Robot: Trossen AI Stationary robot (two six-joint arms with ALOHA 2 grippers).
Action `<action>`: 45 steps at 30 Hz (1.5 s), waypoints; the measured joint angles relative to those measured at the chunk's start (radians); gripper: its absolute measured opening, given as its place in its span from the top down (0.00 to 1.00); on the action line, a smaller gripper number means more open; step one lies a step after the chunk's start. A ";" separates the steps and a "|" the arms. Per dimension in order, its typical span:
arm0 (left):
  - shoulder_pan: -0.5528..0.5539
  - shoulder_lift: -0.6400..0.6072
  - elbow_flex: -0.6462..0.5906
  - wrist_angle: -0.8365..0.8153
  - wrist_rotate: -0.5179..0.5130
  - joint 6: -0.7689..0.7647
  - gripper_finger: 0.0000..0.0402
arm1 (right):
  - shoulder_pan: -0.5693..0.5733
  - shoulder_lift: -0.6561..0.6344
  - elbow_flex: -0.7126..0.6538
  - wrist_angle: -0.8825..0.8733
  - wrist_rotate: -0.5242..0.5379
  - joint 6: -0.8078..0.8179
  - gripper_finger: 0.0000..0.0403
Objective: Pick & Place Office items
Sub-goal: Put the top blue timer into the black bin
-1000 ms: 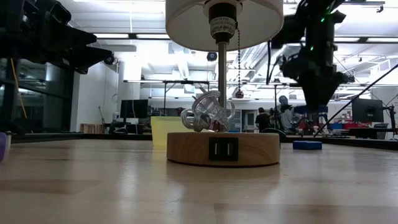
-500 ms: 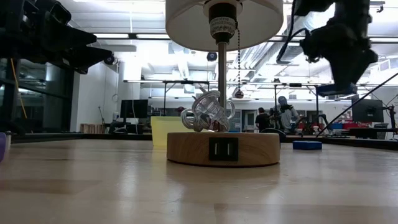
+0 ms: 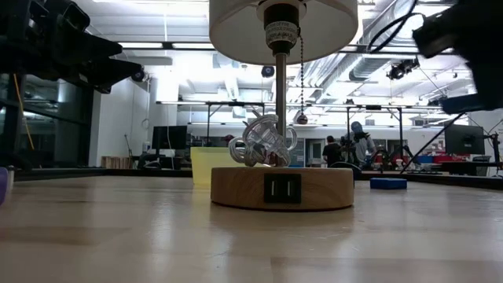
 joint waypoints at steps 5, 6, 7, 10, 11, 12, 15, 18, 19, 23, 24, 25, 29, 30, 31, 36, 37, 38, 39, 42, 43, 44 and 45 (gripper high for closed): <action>0.000 0.000 0.000 0.000 0.000 0.000 0.27 | 0.146 0.000 0.000 0.004 0.003 0.153 0.63; 0.000 0.000 0.000 0.000 0.000 0.000 0.27 | 0.176 0.002 0.000 0.007 0.003 0.186 0.63; 0.000 0.000 0.000 0.000 0.000 0.000 0.27 | 0.204 0.004 0.000 0.011 0.003 0.219 0.63; 0.000 0.000 0.000 0.000 0.000 0.000 0.27 | 0.288 0.017 0.000 0.031 0.003 0.313 0.63; 0.000 0.000 0.000 0.000 0.000 0.000 0.27 | 0.315 0.022 0.000 0.039 0.003 0.345 0.63; 0.000 0.000 0.000 0.000 0.000 0.000 0.27 | 0.343 0.028 0.000 0.048 0.003 0.375 0.63; 0.000 0.000 0.000 0.000 0.000 0.000 0.27 | 0.416 0.054 0.000 0.082 0.003 0.452 0.63; 0.000 0.000 0.000 0.000 0.000 0.000 0.27 | 0.478 0.088 0.000 0.109 0.002 0.517 0.63; 0.000 0.000 0.000 0.000 0.000 0.000 0.27 | 0.496 0.098 0.000 0.117 0.002 0.535 0.63; 0.000 0.000 0.000 0.000 0.000 0.000 0.27 | 0.553 0.143 0.000 0.150 0.002 0.601 0.63; 0.000 0.000 0.000 0.000 0.000 0.000 0.27 | 0.565 0.155 0.000 0.163 0.002 0.614 0.63; 0.000 0.000 0.000 0.000 0.000 0.000 0.27 | 0.575 0.166 0.000 0.177 0.002 0.626 0.63; 0.000 0.000 0.000 0.000 0.000 0.000 0.27 | 0.603 0.202 0.000 0.224 0.002 0.655 0.63; 0.000 0.000 0.000 0.000 0.000 0.000 0.27 | 0.606 0.208 0.000 0.232 0.003 0.655 0.63; 0.000 0.000 0.000 0.000 0.000 0.000 0.27 | 0.609 0.213 0.000 0.239 0.003 0.655 0.63; 0.000 0.000 0.000 0.000 0.000 0.000 0.27 | 0.611 0.214 0.000 0.258 0.006 0.656 0.63; 0.000 0.000 0.000 0.000 0.000 0.000 0.27 | 0.611 0.214 0.000 0.264 0.005 0.656 0.63; 0.000 0.000 0.000 0.000 0.000 0.000 0.27 | 0.611 0.213 0.000 0.273 0.001 0.653 0.63; 0.000 0.000 0.000 0.000 0.000 0.000 0.27 | 0.611 0.212 0.000 0.287 -0.003 0.648 0.63; 0.000 0.000 0.000 0.000 0.000 0.000 0.27 | 0.611 0.212 0.000 0.336 -0.026 0.627 0.63; 0.000 0.000 0.000 0.000 0.000 0.000 0.27 | 0.612 0.212 0.000 0.352 -0.035 0.620 0.63; 0.000 0.000 0.000 0.000 0.000 0.000 0.27 | 0.615 0.212 0.000 0.366 -0.043 0.610 0.63; 0.000 0.000 0.000 0.000 0.000 0.000 0.27 | 0.619 0.212 0.000 0.378 -0.050 0.602 0.63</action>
